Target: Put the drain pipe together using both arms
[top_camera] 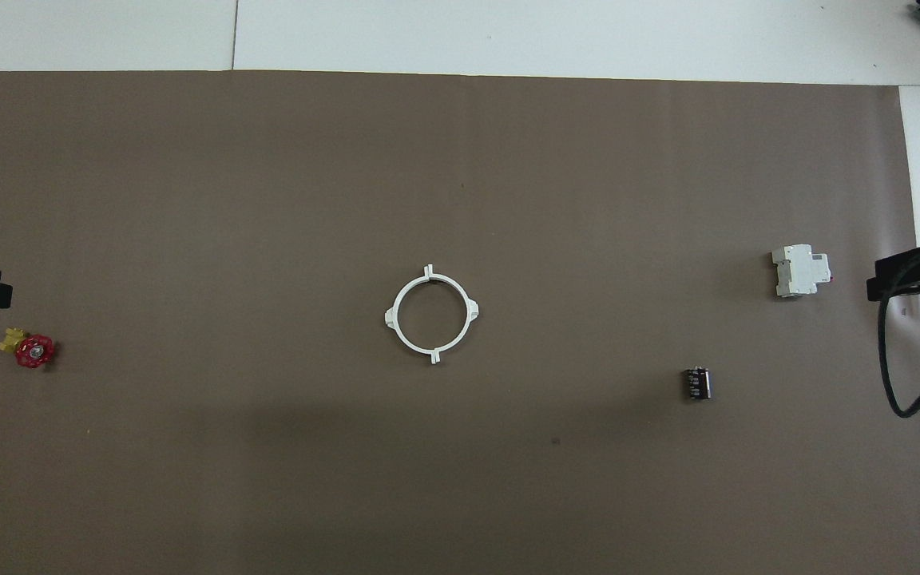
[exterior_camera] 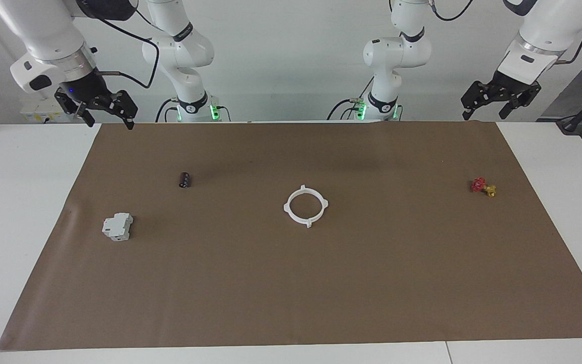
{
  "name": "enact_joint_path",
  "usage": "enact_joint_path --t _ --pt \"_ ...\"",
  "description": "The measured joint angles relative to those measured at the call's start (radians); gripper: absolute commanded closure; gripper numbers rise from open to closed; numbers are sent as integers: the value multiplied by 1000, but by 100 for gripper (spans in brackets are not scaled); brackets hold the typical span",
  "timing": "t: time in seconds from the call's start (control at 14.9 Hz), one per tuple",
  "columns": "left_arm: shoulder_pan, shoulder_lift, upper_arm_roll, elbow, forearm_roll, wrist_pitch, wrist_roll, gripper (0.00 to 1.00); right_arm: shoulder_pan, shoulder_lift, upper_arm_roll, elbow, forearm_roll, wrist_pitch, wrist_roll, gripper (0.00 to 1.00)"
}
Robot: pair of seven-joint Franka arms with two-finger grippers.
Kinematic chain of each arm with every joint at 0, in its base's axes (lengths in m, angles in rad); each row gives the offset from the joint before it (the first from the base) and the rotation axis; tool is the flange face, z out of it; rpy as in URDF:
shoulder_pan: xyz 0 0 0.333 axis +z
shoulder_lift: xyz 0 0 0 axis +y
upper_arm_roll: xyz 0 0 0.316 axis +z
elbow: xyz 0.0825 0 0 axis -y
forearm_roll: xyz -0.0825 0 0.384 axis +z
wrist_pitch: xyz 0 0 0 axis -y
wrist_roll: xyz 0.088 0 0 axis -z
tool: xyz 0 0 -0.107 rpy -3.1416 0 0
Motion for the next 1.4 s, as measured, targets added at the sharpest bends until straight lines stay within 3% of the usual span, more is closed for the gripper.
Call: enact_joint_path --t 1.4 --pt "-17 3 -62 4 -9 39 4 0 0 0 0 0 0 0 0 0"
